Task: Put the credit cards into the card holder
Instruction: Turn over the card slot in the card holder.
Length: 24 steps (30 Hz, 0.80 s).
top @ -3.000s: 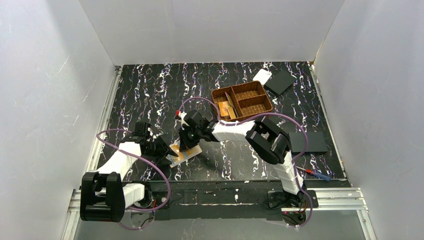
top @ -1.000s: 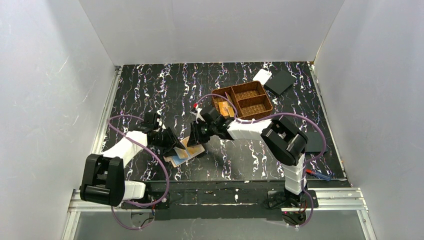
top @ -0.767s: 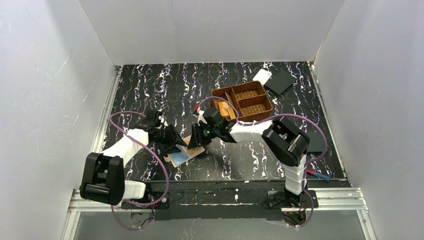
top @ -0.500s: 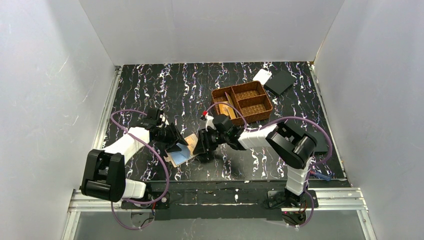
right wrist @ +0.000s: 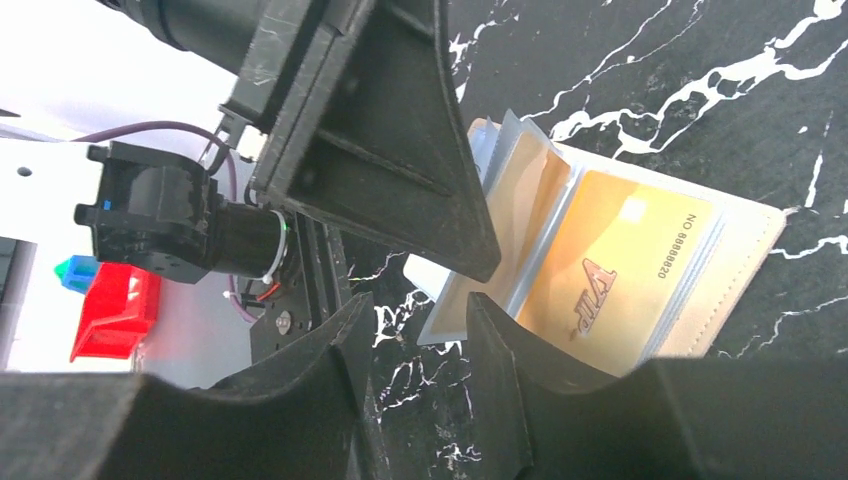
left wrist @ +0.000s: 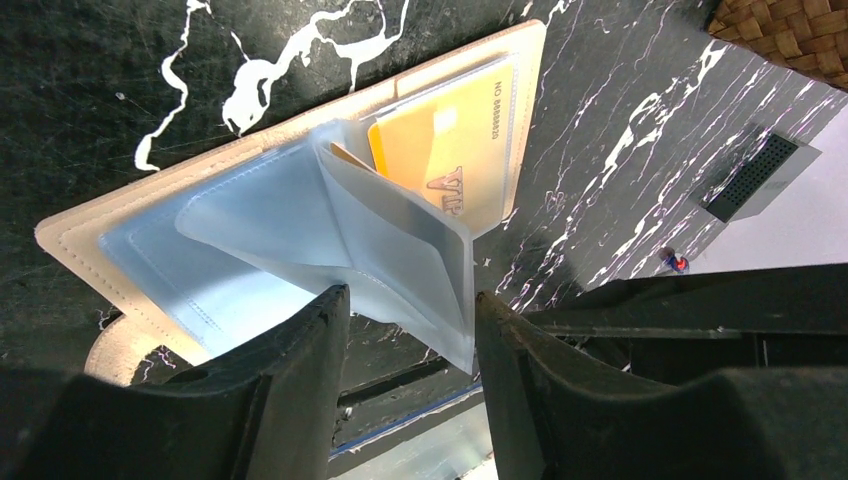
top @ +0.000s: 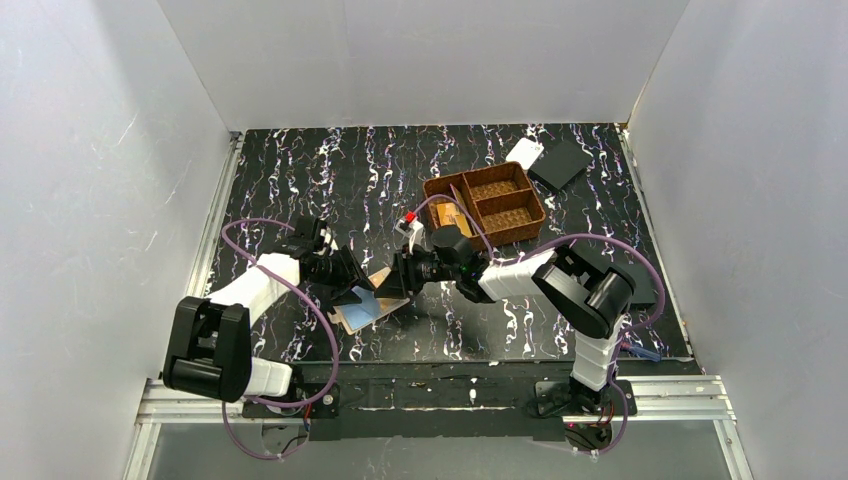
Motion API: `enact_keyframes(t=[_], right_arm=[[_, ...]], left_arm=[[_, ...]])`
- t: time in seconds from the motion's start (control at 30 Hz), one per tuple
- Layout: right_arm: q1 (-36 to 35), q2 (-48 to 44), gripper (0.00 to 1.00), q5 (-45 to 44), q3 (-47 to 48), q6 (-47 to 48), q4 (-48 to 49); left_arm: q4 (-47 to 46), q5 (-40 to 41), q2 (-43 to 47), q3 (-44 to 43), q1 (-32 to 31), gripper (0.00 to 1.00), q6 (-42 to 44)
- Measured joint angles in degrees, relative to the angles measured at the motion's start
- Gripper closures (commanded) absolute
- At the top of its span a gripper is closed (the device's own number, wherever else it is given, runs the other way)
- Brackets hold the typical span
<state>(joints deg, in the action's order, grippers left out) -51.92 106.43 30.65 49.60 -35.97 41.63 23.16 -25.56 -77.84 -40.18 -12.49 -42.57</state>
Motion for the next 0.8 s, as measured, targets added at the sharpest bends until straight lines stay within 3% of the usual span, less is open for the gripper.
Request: enact_keyframes(t=[0.1, 0.37, 0.5, 0.8], right_arm=[[0.0, 0.2, 0.67, 0.8, 0.0, -1.1, 1.8], [-0.9, 4.1, 0.63, 1.9, 0.5, -1.6, 1.1], [-1.7, 4.2, 0.52, 1.9, 1.3, -1.3, 0.4], [-3.7, 2.6, 0.48, -1.5, 1.3, 0.8, -2.3]], left_arm=[[0.3, 0.3, -0.4, -0.1, 0.0, 0.49, 0.4], [1.2, 1.2, -0.2, -0.1, 0.0, 0.48, 1.0], [1.0, 1.2, -0.5, -0.1, 0.0, 0.48, 1.0], [0.8, 1.1, -1.7, -1.4, 0.0, 0.49, 1.3]])
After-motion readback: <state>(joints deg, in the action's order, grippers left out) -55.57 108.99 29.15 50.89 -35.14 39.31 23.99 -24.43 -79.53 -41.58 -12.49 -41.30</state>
